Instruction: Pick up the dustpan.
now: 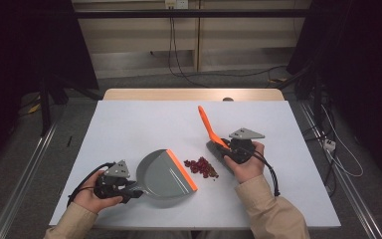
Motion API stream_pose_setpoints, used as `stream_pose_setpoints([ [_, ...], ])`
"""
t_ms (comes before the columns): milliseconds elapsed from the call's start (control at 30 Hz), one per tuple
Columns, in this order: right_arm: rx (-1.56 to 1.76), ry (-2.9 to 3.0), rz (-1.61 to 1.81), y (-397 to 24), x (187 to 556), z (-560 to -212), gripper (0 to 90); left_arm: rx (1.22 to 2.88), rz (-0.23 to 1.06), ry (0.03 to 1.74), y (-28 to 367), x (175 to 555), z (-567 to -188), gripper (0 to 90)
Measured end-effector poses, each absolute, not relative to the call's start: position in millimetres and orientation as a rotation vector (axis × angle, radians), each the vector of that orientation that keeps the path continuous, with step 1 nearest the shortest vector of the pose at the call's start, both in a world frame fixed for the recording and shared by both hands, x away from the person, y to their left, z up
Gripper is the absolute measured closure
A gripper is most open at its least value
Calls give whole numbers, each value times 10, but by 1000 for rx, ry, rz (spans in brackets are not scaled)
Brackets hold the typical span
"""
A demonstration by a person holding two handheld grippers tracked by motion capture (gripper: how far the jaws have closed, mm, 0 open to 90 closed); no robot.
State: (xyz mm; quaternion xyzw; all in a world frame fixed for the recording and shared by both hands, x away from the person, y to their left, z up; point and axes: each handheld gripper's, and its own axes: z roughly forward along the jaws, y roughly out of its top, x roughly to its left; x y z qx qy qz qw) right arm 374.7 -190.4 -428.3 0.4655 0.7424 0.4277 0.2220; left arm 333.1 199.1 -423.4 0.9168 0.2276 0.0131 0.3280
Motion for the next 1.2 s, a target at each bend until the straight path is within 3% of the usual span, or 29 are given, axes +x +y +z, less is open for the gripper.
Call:
stream_pose_setpoints([
  [1200, 1212, 2136, 1044, -1737, 3567, -4243, 712, 2394, -31, 584, 1819, 3385, -4305, 625],
])
